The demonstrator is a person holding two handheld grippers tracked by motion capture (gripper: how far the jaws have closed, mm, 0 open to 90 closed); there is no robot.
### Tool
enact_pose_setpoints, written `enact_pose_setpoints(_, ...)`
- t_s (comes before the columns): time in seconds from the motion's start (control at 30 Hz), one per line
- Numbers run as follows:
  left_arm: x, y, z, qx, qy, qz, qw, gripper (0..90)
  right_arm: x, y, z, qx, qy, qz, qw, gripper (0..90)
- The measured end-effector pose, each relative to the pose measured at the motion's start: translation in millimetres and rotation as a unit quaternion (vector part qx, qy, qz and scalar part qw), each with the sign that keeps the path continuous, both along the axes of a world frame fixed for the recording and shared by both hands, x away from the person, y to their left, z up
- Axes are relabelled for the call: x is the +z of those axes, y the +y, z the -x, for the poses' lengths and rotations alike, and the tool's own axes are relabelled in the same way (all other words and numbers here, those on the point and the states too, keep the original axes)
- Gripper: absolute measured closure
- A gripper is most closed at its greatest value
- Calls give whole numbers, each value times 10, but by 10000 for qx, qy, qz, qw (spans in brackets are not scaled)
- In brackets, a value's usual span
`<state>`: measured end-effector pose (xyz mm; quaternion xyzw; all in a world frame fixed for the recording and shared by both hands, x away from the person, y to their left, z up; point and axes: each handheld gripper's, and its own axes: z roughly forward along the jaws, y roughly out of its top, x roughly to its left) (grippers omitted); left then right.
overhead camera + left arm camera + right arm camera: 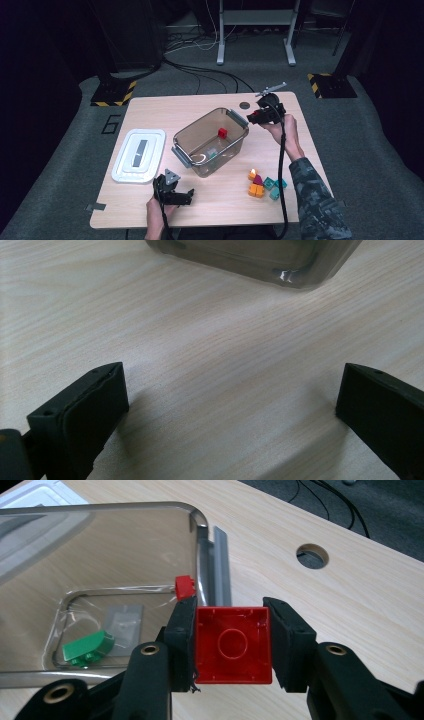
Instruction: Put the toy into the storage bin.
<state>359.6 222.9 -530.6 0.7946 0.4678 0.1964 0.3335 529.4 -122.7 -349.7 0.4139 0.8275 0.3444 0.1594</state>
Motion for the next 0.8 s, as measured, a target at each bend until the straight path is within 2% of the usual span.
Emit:
enact_pose_setpoints(0.2,0,0,0,1,-2,0,10000,1,29,201,2,202,-63,76,9997,587)
enact_pose_setpoints(0.53,0,2,-1,-28,-7,-7,10000,1,8,514,-2,470,-9,202,9987,587)
enact_pose_setpoints(0.8,0,3,-2,-31,-13,-11,10000,1,-39,679,-14,609,70,276,9977,587)
